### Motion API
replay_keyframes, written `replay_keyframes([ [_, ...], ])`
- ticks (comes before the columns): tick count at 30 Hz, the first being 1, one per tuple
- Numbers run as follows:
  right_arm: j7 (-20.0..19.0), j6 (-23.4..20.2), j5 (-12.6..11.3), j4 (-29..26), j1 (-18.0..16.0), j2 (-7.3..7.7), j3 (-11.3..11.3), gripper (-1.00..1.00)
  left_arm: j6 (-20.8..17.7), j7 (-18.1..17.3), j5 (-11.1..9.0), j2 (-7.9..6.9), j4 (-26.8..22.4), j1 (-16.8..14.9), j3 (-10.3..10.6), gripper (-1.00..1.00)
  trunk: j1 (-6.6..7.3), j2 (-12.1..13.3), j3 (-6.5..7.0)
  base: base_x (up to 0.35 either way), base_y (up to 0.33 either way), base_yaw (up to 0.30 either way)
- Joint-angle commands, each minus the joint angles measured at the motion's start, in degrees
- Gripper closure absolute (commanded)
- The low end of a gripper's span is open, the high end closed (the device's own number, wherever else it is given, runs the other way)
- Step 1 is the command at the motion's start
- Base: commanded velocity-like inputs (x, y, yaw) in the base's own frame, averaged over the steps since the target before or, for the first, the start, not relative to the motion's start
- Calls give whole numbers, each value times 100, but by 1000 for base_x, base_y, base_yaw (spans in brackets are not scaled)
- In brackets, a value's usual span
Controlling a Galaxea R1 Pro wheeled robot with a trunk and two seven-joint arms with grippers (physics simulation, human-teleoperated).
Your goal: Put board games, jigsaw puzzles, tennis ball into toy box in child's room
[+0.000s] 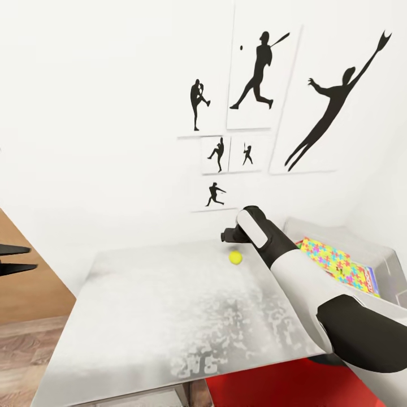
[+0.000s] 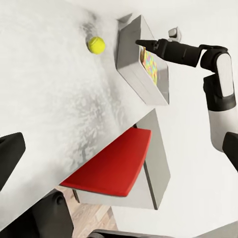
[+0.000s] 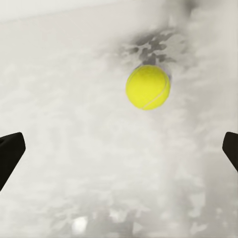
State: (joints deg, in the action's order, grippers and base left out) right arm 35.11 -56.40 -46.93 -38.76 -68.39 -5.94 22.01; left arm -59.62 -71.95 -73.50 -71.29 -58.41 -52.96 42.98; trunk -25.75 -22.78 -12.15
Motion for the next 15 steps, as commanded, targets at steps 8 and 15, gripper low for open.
replay_keyframes([
  [8, 65, 6, -70, -1, -8, 173, 6, -100, -38, -21, -24, -24, -1, -28, 59, -100, -4, -14, -88, 0, 0, 0],
  [15, 66, 14, -71, 0, -8, 240, 5, -100, -38, -21, -24, -25, -1, -28, 63, -100, -4, -14, -154, 0, 0, 0],
])
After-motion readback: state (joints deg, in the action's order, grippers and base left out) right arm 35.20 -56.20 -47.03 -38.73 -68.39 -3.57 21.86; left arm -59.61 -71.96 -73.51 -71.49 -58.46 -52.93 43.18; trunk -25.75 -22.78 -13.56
